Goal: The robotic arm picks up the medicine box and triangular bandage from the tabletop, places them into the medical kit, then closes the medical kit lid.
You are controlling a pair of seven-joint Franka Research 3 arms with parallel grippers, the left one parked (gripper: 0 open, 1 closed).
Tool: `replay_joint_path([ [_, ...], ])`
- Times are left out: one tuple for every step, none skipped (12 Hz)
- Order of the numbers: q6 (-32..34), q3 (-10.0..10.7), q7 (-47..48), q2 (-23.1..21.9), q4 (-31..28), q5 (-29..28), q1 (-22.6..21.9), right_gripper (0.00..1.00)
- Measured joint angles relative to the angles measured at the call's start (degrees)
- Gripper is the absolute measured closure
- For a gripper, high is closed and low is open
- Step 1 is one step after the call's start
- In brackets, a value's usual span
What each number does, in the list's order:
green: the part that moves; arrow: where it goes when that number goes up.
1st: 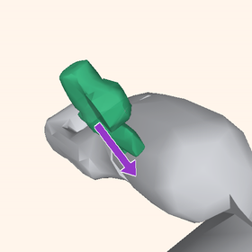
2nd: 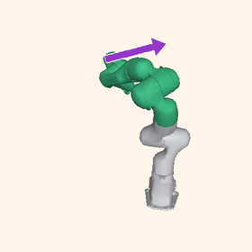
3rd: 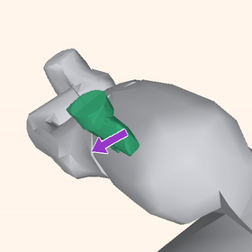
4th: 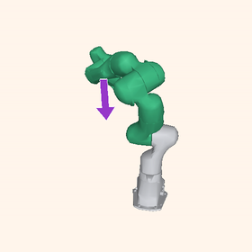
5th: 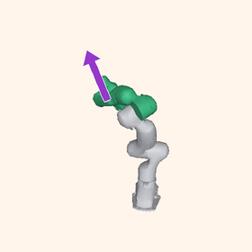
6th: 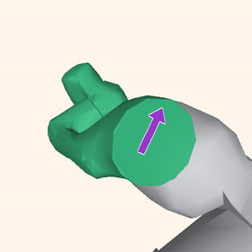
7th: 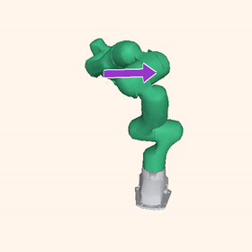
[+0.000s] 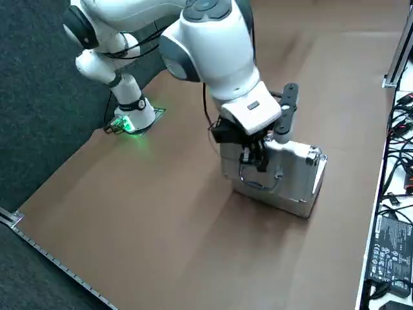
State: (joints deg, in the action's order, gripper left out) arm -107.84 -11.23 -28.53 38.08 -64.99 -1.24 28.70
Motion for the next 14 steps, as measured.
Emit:
replay_joint_path([
  [0.1, 0.0, 0.0, 0.0, 0.0, -0.1, -0.8, 0.99],
  [0.1, 0.0, 0.0, 0.0, 0.0, -0.1, -1.6, 0.99],
  [0.2, -0.1, 0.0, 0.0, -0.1, -0.2, -2.5, 0.99],
  [0.2, -0.1, 0.0, 0.0, -0.1, -0.2, -3.5, 0.99],
  [0.2, -0.1, 0.0, 0.0, -0.1, -0.2, -4.4, 0.99],
  [0.3, -0.1, 0.0, 0.0, -0.1, -0.2, -5.4, 0.99],
  [0.3, -0.1, 0.0, -0.1, -0.1, -0.2, -6.4, 0.99],
  [0.4, -0.2, 0.1, -0.2, -0.1, -0.2, -7.3, 0.99],
  [0.7, -0.2, 0.2, -0.4, -0.1, -0.2, -8.1, 0.99],
  [1.3, -0.2, 0.3, -0.7, -0.1, -0.2, -8.9, 0.99],
  [2.1, -0.2, 0.3, -1.2, 0.0, 0.0, -9.7, 0.99],
  [3.0, -0.1, 0.8, -1.7, 0.0, 0.3, -10.4, 0.99],
  [3.9, -0.2, 1.8, -2.2, 0.0, 1.0, -11.3, 0.99],
  [4.5, -0.1, 3.3, -2.7, 0.0, 2.0, -12.2, 0.99],
])
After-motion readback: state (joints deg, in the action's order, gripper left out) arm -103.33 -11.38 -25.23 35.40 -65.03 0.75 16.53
